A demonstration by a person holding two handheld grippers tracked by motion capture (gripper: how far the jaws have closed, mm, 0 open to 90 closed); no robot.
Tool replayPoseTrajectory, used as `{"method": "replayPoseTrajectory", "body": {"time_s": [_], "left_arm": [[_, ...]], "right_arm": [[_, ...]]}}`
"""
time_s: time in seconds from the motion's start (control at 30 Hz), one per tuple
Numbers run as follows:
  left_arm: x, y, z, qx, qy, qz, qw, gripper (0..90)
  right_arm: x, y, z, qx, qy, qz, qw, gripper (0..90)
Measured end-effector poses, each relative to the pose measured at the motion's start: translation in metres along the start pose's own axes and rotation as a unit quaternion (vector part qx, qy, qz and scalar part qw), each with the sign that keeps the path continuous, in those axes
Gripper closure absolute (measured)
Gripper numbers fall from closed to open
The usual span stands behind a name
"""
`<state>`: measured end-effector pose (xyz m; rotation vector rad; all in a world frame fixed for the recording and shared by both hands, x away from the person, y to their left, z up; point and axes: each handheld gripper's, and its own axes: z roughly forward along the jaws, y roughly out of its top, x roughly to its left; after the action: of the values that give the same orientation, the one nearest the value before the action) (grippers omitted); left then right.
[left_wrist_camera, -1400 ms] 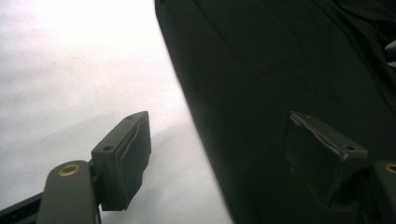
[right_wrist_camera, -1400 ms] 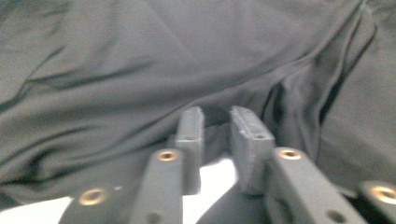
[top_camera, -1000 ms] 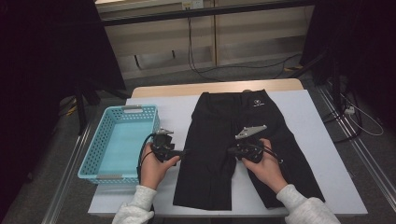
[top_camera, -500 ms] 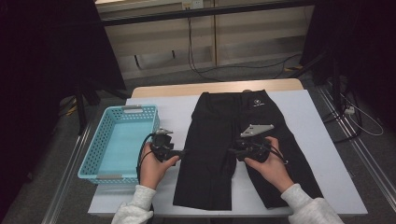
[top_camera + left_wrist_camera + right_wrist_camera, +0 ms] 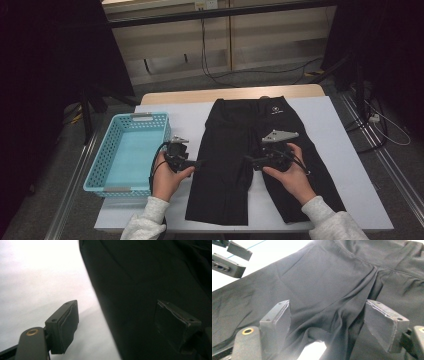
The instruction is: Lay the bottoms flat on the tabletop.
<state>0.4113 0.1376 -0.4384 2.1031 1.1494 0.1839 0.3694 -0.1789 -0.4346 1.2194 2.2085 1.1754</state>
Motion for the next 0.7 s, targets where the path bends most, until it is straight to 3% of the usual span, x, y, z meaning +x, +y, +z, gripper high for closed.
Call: {"method": "replayPoseTrajectory", "body": {"time_s": [0.7], "left_arm": [[-0.0039, -0.0010, -0.0018, 0.006, 0.003, 0.014, 0.9999, 18.0]], "right_arm": [[0.0001, -0.0007, -0.0070, -0.007, 0.002, 0.007, 0.9999, 17.8]]}}
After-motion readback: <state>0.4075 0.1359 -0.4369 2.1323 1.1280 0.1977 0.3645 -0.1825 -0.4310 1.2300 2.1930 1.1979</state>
